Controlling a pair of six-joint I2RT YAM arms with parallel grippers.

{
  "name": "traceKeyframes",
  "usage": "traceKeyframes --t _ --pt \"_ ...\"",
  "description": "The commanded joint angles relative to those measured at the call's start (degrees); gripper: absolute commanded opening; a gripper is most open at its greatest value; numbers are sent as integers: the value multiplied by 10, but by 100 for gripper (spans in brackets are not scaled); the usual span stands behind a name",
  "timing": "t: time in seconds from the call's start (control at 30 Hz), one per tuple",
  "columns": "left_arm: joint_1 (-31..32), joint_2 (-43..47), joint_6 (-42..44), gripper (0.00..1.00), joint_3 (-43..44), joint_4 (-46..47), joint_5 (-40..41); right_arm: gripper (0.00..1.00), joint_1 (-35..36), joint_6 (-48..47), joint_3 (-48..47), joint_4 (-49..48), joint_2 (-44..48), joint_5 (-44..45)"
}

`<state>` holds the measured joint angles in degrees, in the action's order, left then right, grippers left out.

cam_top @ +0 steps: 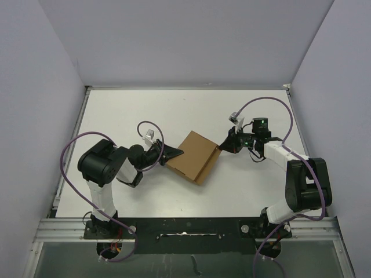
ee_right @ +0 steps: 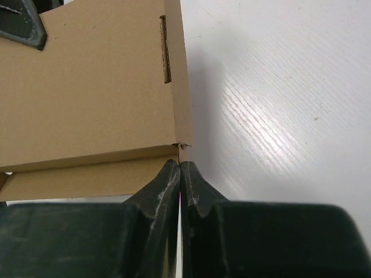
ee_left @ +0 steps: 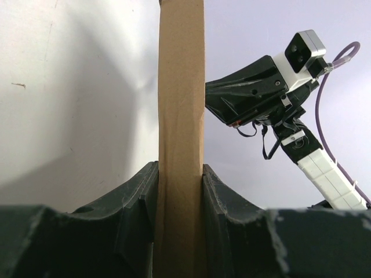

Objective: Fold the paper box

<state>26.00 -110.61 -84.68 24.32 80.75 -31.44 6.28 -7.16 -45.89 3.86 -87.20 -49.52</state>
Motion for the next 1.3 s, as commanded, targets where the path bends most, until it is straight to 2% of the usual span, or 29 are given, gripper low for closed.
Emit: traceKeyframes --t 0.0,0.33,0.93,1.27 --pt "-5 -13 10 3 31 37 -15 0 4 -5 -16 10 9 -54" --pt "-9 -15 20 3 48 13 -52 0 3 -5 -17 12 8 -57" --pt "-29 -1 12 3 57 2 -52 0 3 -11 -12 9 19 -91" --pt "-26 -11 17 3 80 -11 -122 0 4 -7 -11 4 21 -63"
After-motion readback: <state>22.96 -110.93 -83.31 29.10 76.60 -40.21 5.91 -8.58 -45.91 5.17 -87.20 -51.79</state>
